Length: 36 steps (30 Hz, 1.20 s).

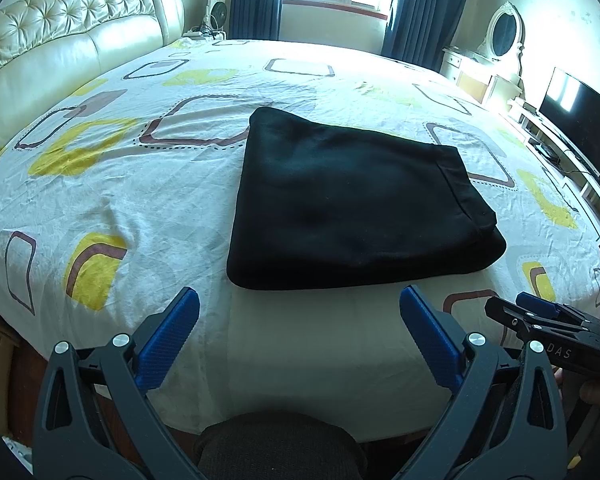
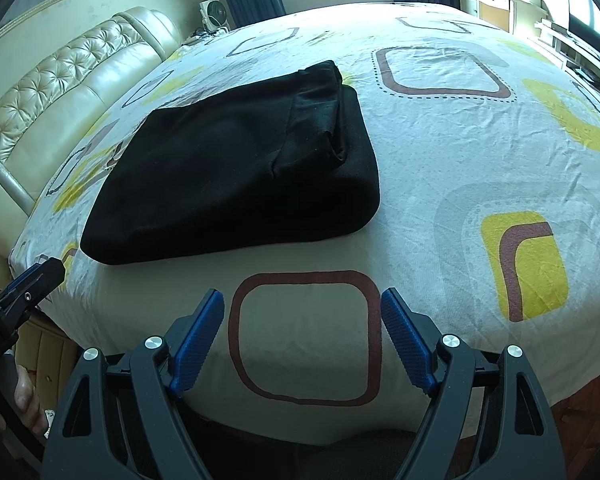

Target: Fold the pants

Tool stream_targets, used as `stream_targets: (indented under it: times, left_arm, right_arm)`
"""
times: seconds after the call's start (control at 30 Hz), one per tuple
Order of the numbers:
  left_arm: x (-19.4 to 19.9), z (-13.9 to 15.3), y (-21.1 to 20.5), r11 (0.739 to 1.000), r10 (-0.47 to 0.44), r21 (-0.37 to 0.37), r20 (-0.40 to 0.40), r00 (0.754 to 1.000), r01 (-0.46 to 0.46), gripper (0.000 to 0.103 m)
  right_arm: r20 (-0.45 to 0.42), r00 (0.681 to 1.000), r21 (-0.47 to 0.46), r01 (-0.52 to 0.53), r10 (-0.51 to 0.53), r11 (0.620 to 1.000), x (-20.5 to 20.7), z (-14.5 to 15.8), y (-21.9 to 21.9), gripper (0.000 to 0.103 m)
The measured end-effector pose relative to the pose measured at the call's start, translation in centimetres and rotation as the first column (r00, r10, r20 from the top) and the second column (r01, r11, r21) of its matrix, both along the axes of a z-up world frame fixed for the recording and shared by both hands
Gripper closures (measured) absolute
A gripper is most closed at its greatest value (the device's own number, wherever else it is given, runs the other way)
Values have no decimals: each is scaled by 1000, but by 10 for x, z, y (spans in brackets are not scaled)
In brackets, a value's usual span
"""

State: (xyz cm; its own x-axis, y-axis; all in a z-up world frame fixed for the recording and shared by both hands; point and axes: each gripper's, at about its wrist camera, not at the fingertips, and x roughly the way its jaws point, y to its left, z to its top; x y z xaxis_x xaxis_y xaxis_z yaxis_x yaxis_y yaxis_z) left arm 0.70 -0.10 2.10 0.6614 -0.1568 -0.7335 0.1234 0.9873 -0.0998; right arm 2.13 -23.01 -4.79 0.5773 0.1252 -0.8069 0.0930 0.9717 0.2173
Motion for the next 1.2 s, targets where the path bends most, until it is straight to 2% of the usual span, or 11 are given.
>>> stream_targets:
  times: [0.73,1.0,1.1,1.2]
  left_arm:
    - [0,-1,-3,1000,10,15,-18,1000,-10,3]
    - [0,4,0,996,81,31,-14,997,-81,3]
    - [13,13,8,998,35,-46,-70,997,-38,3]
    - [37,23,33,989,134,-65,-26,991,-135,3]
  right_arm:
    - [0,1000,-2,2,-2,1000,-2,1,1,24]
    - [-16,1000,11,3,-2,1000,-1,-3,0,24]
    - [-36,999,35,4,-3,999,1,-6,-3,24]
    - [-21,1000,79,10,-8,997,8,6,-11,24]
